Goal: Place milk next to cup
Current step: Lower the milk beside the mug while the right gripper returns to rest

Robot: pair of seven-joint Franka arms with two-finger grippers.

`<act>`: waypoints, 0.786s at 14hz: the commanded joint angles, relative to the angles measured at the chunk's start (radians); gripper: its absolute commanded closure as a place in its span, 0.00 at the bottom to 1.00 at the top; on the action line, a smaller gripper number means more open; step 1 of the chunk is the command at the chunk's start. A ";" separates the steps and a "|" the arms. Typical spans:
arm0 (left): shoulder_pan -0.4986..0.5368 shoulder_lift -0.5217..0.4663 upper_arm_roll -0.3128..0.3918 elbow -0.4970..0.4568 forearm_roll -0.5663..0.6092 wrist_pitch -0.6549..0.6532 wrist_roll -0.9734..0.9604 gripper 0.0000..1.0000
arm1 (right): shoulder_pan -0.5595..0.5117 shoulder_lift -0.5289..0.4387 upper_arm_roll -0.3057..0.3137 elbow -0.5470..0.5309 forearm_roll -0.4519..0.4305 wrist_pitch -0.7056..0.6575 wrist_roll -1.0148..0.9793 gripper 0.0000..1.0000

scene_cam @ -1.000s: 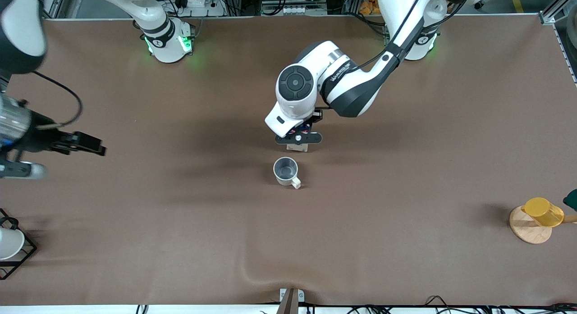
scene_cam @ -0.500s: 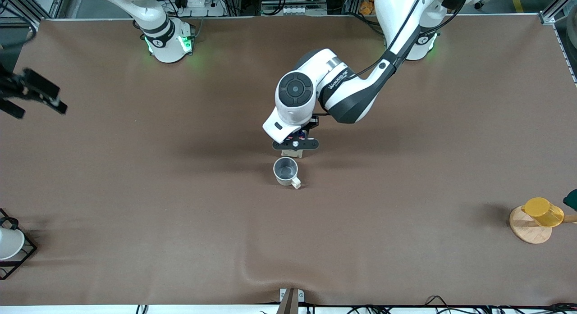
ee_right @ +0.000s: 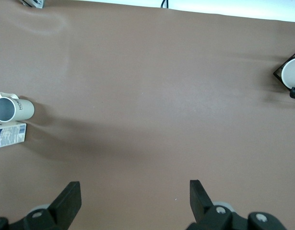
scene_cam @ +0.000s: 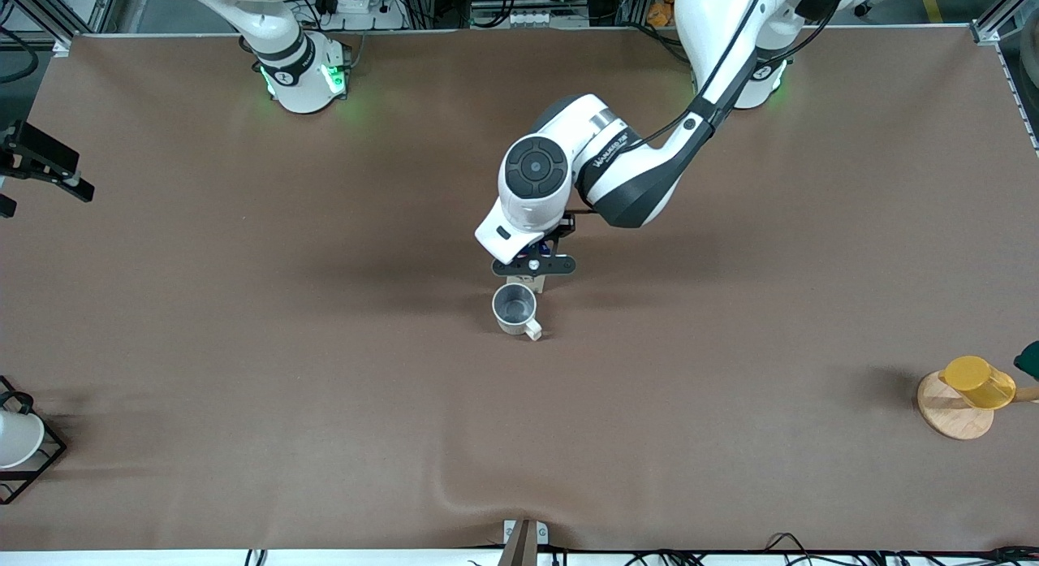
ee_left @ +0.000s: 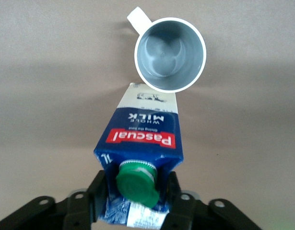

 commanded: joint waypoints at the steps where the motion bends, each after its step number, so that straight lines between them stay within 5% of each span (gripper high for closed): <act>1: -0.004 0.014 0.003 0.030 0.008 0.001 0.004 0.00 | -0.019 -0.031 0.027 -0.043 -0.035 0.009 -0.008 0.00; 11: 0.109 -0.190 0.004 0.024 0.020 -0.137 0.000 0.00 | 0.022 -0.045 0.024 -0.091 -0.068 0.009 0.078 0.00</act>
